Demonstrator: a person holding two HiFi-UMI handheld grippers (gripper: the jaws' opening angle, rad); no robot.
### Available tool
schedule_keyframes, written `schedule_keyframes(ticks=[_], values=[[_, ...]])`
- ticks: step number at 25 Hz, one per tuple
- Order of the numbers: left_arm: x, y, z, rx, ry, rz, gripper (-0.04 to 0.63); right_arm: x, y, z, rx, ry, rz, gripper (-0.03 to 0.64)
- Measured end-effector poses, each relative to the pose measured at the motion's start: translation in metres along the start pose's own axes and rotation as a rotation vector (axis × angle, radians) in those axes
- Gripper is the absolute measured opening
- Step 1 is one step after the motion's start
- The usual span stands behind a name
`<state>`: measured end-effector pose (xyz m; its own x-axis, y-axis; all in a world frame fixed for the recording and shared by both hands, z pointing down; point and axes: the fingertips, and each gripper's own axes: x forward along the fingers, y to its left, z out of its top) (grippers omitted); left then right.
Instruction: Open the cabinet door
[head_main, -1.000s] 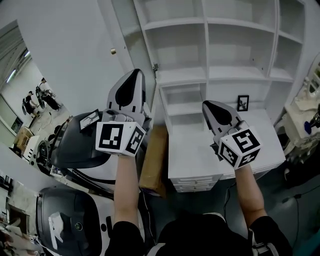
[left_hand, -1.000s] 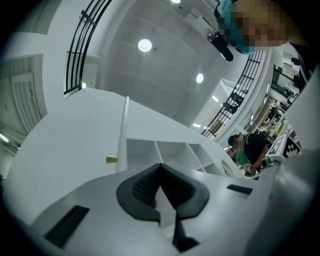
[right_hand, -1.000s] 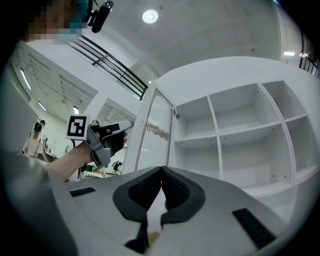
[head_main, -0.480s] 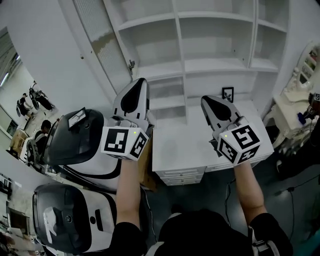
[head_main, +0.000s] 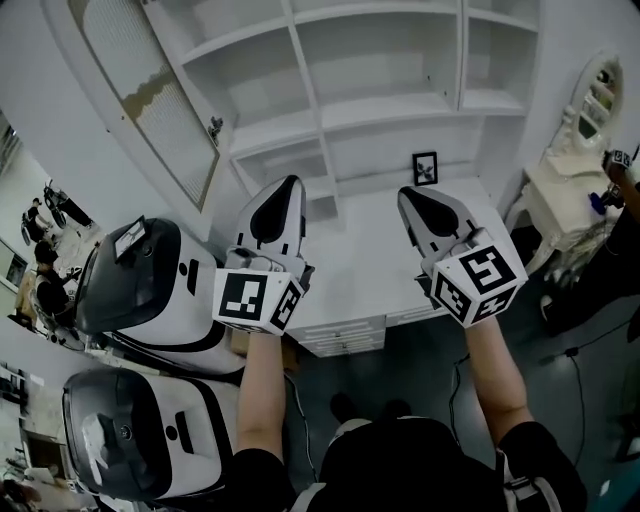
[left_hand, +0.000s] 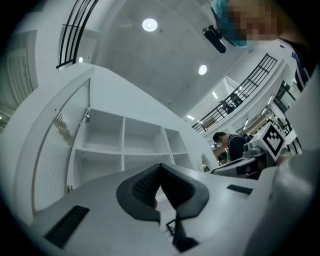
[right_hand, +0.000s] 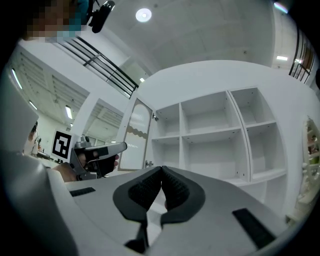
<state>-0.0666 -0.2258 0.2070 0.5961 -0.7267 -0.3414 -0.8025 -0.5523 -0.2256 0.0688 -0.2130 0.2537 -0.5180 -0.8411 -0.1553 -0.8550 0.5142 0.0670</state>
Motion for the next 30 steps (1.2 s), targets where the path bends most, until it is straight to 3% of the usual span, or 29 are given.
schedule_keyframes(ticks=[16, 30], values=[[-0.004, -0.11, -0.068, -0.124, 0.172, -0.051, 0.023, -0.056, -0.033, -0.032, 0.018, 0.042, -0.011, 0.017], [-0.009, -0.113, -0.08, -0.139, 0.208, -0.038, 0.023, -0.059, -0.037, -0.045, 0.03, 0.038, -0.014, 0.015]])
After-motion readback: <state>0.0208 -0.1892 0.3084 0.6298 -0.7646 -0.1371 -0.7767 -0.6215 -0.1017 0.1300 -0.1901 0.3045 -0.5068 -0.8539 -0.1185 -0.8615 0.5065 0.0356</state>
